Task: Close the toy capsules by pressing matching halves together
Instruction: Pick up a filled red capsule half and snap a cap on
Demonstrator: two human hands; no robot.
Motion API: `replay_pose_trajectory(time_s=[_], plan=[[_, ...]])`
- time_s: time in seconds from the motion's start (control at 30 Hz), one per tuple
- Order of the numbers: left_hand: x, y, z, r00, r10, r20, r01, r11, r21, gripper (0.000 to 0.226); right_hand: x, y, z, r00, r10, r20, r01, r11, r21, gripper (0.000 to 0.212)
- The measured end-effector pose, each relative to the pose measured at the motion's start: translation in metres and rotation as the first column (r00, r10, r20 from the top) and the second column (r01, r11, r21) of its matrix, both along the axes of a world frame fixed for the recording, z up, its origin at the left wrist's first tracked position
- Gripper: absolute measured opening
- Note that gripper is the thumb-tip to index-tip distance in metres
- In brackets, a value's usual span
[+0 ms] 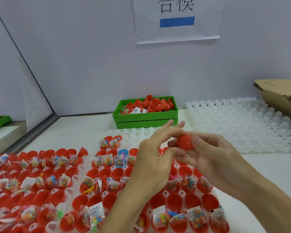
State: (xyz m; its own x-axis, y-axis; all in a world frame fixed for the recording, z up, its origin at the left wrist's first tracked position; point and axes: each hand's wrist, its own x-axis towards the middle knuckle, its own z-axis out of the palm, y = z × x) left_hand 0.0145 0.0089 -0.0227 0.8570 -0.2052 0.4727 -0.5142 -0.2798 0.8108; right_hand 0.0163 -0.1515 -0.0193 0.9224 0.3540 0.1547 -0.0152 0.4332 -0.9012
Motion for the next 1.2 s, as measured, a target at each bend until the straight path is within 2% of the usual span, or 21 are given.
replay_pose_trajectory(time_s=[0.1,0.17,0.2,0.3,0.43,0.7,0.77,0.9,0.97,1.03,1.2], plan=[[-0.002,0.0,0.001,0.979,-0.074,-0.188,0.049,0.989,-0.138,0.044,0.001,0.001,-0.003,0.992,-0.126,0.002,0.126,0.992,-0.005,0.032],[-0.004,-0.003,0.001,0.92,-0.186,-0.344,0.094,0.959,-0.268,0.056,0.002,0.003,-0.006,0.985,-0.165,0.043,0.166,0.986,-0.03,0.033],[-0.003,-0.005,0.0,0.911,-0.206,-0.358,0.096,0.949,-0.301,0.054,0.001,0.005,-0.008,0.98,-0.178,0.087,0.184,0.981,-0.062,0.031],[-0.003,-0.01,-0.001,0.935,-0.177,-0.307,0.067,0.939,-0.336,0.04,0.0,0.01,-0.011,0.956,-0.224,0.19,0.253,0.957,-0.143,0.025],[-0.004,-0.011,-0.003,0.953,-0.163,-0.254,0.068,0.936,-0.345,0.027,0.002,0.012,-0.015,0.941,-0.255,0.221,0.291,0.945,-0.149,0.024],[-0.006,-0.012,0.001,0.952,-0.199,-0.233,0.107,0.928,-0.357,0.029,0.0,0.015,-0.016,0.923,-0.312,0.224,0.341,0.934,-0.104,0.024],[-0.007,-0.008,0.004,0.954,-0.195,-0.228,0.114,0.939,-0.326,0.031,0.001,0.014,-0.013,0.963,-0.243,0.121,0.245,0.969,-0.007,0.027],[-0.004,-0.001,0.007,0.971,-0.101,-0.215,0.048,0.971,-0.236,0.06,-0.001,0.01,-0.006,0.996,0.007,-0.09,0.016,0.969,0.245,0.034],[-0.004,0.0,0.009,0.987,-0.091,-0.133,0.066,0.981,-0.181,0.046,-0.002,0.008,-0.004,0.987,0.097,-0.125,-0.054,0.951,0.305,0.042],[-0.006,-0.001,0.011,0.994,-0.08,-0.08,0.069,0.988,-0.136,0.034,-0.002,0.007,-0.003,0.978,0.148,-0.146,-0.091,0.936,0.341,0.04],[-0.006,-0.001,0.009,0.998,-0.025,-0.061,0.021,0.997,-0.072,0.032,0.0,0.003,-0.003,0.954,0.246,-0.17,-0.167,0.909,0.382,0.047]])
